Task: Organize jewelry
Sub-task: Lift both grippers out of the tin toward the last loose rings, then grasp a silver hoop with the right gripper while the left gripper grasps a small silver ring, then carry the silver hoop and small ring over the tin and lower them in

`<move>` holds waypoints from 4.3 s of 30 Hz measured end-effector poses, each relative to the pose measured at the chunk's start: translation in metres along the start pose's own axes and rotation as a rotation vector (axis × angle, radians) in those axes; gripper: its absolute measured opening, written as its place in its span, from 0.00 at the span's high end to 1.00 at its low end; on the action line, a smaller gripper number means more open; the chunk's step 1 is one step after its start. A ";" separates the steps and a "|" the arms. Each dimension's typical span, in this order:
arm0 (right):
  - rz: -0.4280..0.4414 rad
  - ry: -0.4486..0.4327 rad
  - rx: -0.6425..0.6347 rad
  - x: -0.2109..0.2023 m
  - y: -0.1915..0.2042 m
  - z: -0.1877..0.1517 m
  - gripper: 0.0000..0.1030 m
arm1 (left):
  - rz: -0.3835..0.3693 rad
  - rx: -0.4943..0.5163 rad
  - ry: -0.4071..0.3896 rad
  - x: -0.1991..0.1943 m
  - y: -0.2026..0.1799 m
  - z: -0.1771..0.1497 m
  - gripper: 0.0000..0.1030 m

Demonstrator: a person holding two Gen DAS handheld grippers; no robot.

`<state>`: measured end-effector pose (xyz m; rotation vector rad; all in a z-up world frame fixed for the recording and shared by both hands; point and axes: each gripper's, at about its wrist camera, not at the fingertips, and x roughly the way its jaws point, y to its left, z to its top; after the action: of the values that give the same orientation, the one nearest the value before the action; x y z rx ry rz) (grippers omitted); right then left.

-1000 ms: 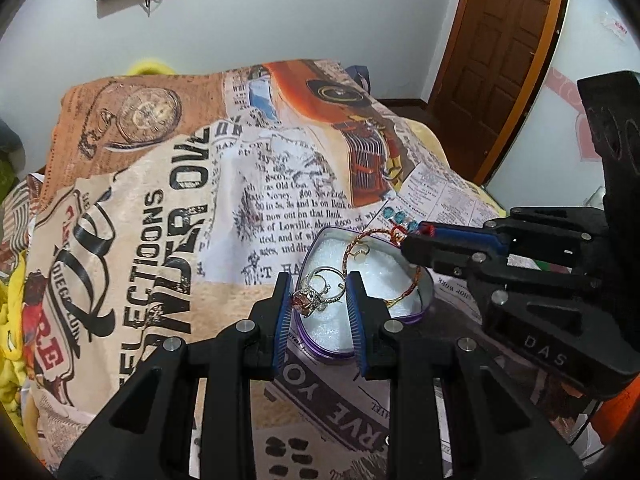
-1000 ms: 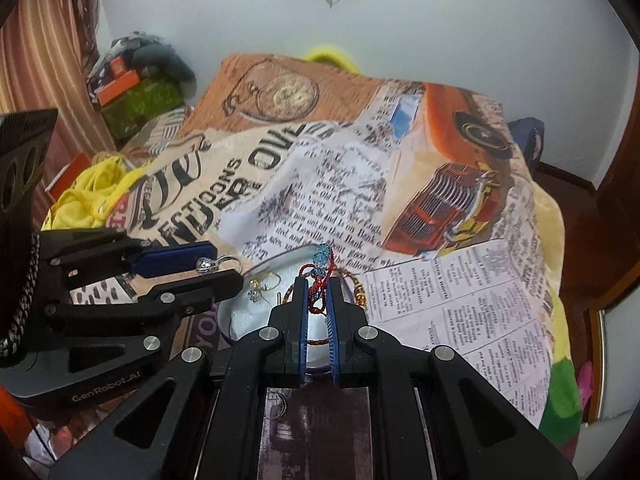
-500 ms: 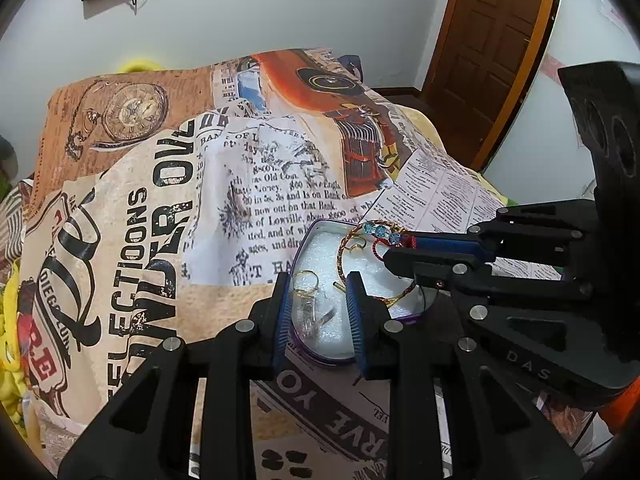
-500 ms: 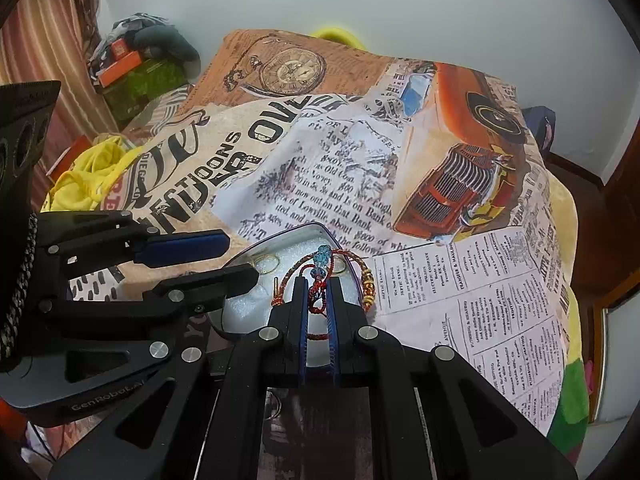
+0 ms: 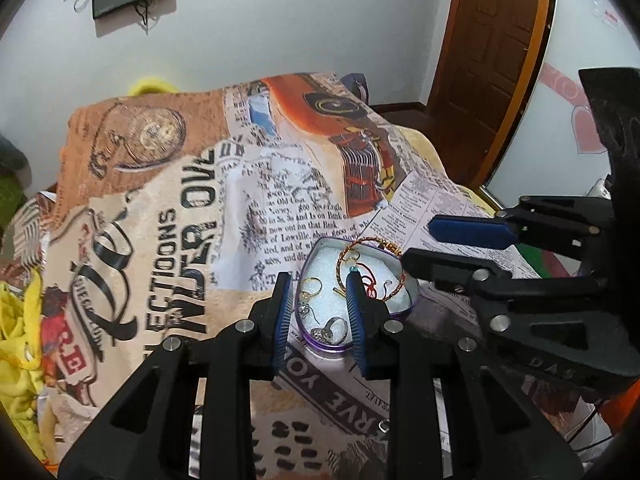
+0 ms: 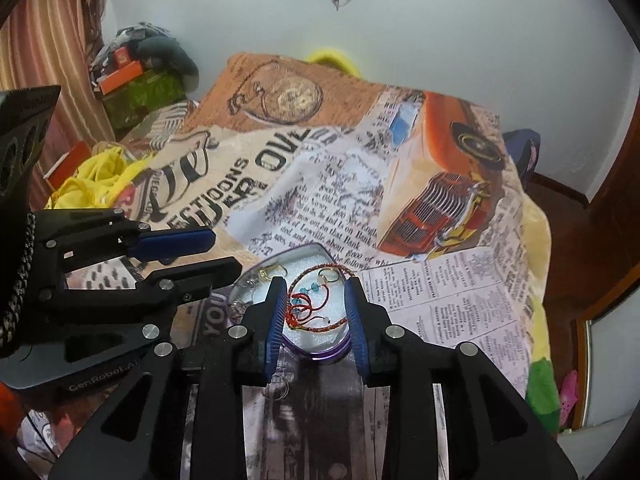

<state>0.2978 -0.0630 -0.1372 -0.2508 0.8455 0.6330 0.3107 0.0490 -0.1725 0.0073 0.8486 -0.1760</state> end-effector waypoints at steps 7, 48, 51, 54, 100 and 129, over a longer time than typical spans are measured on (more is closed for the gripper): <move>-0.009 -0.066 0.024 -0.038 0.003 0.002 0.74 | 0.028 0.013 -0.046 -0.036 -0.007 0.000 0.75; -0.002 0.189 0.022 0.037 0.028 -0.068 0.73 | 0.005 -0.108 0.113 -0.025 0.014 -0.078 0.70; -0.005 0.184 0.012 0.034 0.028 -0.069 0.83 | -0.004 -0.103 0.124 -0.021 0.009 -0.080 0.70; -0.001 0.172 0.021 0.028 0.026 -0.070 0.84 | -0.016 -0.097 0.130 -0.019 0.002 -0.081 0.70; -0.025 -0.017 0.107 -0.042 0.005 -0.060 0.83 | -0.027 -0.102 0.121 -0.022 -0.021 -0.076 0.92; -0.010 -0.063 0.125 -0.013 -0.012 -0.024 0.83 | -0.048 -0.091 -0.019 -0.010 0.006 -0.001 0.92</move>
<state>0.2840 -0.0887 -0.1433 -0.1210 0.8190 0.5731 0.3041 0.0565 -0.1660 -0.1002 0.8377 -0.1824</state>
